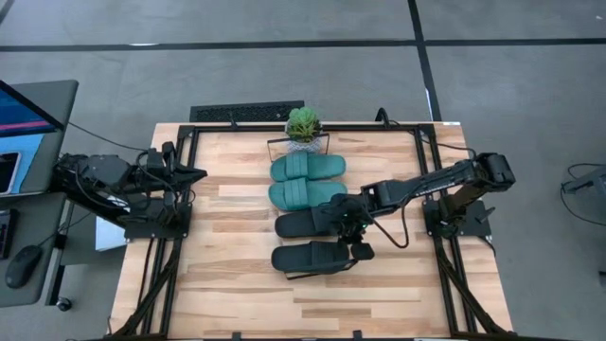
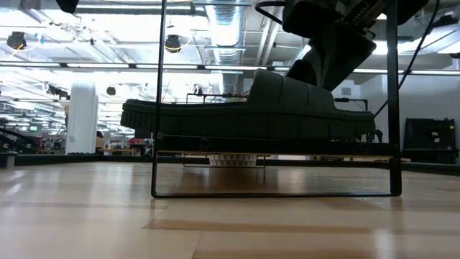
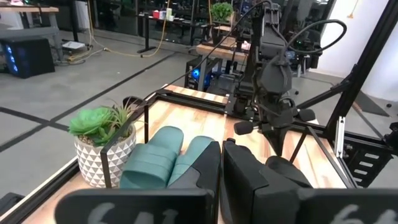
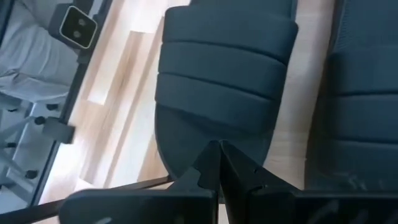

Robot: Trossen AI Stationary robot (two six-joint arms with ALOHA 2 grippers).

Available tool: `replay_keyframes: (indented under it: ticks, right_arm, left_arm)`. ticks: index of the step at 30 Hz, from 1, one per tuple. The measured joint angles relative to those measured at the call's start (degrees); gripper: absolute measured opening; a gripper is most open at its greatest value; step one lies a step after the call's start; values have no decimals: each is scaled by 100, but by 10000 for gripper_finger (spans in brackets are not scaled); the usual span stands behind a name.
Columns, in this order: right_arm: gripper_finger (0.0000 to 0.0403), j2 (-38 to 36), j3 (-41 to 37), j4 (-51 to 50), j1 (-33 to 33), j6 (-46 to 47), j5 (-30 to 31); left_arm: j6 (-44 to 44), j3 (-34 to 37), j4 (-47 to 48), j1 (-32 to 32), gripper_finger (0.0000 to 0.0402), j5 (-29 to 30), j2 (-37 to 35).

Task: Pick and place slides into the shelf
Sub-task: Put the black slides on the shelf

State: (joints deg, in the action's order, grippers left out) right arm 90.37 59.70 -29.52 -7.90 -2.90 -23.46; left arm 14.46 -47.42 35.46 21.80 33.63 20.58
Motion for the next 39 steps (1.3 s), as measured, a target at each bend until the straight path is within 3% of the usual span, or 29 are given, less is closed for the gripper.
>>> replay_keyframes:
  ticks: [6,39]
  right_arm:
    - [0,0,1,15,-116,142,250]
    - [0,0,4,181,-294,293,234]
  left_arm:
    - [-2,0,17,1,6,0,0]
    - [35,2,22,1,6,0,0]
